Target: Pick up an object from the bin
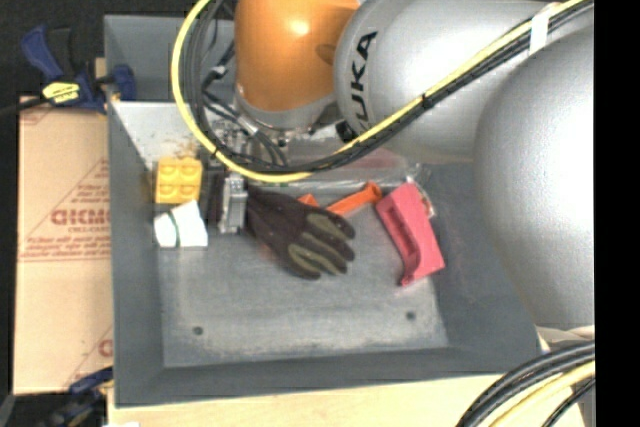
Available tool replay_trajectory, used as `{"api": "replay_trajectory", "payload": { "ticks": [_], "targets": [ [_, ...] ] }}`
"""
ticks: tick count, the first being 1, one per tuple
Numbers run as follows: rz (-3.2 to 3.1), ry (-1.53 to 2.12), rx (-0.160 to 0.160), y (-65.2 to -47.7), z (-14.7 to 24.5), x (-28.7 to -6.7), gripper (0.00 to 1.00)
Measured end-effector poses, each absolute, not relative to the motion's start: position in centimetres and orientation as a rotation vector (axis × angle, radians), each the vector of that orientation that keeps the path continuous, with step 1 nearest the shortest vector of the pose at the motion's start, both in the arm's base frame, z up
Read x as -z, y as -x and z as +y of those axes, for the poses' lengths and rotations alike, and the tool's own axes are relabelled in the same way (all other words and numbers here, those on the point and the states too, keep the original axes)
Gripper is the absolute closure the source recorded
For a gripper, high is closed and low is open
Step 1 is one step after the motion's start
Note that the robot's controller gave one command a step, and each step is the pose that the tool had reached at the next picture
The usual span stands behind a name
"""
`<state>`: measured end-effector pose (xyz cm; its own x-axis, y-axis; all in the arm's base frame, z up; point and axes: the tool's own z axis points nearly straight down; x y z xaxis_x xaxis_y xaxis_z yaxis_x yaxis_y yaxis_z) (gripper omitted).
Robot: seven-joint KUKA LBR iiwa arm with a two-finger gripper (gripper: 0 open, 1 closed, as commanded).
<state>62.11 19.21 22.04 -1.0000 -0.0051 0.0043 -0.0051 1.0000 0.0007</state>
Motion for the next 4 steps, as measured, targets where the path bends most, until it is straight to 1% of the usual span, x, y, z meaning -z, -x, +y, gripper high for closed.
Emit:
{"api": "replay_trajectory", "payload": {
  "ticks": [1, 2, 3, 4],
  "targets": [
    [-3.145, 0.0, 0.004, -62.3, 19.1, -22.6, 0.0],
    [-3.14, 0.234, 0.007, -63.4, 10.5, -7.8, 0.0],
    [-3.155, 0.183, 0.007, -63.7, 9.6, -5.2, 0.0],
    [-3.147, 0.242, 0.013, -63.6, 9.5, -6.4, 0.0]
  ]
}}
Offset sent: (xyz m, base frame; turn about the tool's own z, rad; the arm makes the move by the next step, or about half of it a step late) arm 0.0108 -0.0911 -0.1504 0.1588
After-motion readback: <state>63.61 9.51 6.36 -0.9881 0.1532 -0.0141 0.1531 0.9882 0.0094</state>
